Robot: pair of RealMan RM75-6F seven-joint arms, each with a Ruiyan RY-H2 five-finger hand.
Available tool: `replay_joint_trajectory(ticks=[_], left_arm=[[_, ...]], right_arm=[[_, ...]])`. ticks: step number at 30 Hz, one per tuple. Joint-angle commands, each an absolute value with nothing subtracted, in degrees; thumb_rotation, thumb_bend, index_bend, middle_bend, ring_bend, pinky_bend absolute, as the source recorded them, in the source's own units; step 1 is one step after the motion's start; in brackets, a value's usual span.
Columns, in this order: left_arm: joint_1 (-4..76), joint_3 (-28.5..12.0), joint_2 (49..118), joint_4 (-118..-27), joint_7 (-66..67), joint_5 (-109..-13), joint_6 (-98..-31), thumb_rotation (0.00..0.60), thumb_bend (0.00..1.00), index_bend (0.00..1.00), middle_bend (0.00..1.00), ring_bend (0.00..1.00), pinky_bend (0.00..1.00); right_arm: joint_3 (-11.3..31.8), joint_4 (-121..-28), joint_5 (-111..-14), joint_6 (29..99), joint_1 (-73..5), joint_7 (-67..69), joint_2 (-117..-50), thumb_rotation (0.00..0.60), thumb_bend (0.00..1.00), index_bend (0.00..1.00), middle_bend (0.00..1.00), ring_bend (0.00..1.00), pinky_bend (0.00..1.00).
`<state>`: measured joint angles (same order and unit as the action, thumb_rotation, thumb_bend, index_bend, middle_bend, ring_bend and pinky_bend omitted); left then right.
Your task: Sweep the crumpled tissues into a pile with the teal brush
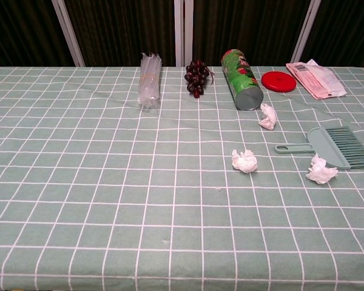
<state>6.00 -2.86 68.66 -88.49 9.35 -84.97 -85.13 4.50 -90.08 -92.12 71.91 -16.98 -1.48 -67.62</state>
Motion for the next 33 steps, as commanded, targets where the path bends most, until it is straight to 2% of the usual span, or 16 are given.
replay_joint_trajectory(ticks=[1,10,17,24,33], left_arm=[[5.90,-2.65,68.63,-88.23,8.77,-85.20,-85.32,0.600,0.00,0.28,0.23,0.19,0.25],[4.99,-1.90,68.95,-87.35,7.03,-84.08,-84.69,0.600,0.00,0.28,0.23,0.19,0.25],[4.76,-1.59,69.20,-86.74,6.13,-83.87,-84.21,0.600,0.00,0.28,0.23,0.19,0.25],[5.02,-1.55,69.47,-86.40,5.79,-83.95,-83.60,0.600,0.00,0.28,0.23,0.19,0.25],[5.05,-1.63,69.54,-86.23,5.40,-83.51,-83.15,0.600,0.00,0.28,0.23,0.19,0.25]], right_arm=[[6.96,-86.88,-89.00,63.50,-23.63,-5.61,-74.33,0.600,0.10,0.33,0.36,0.13,0.19],[8.95,-72.36,-82.38,56.04,-30.14,-7.67,-88.16,0.600,0.09,0.43,0.40,0.13,0.20],[8.81,-64.21,-80.58,54.30,-32.22,-7.38,-93.45,0.600,0.09,0.43,0.41,0.13,0.20],[7.97,-59.97,-79.62,52.11,-33.73,-6.97,-96.37,0.600,0.09,0.43,0.41,0.14,0.20],[7.22,-59.46,-78.76,51.74,-34.05,-7.13,-96.50,0.600,0.12,0.46,0.42,0.15,0.20]])
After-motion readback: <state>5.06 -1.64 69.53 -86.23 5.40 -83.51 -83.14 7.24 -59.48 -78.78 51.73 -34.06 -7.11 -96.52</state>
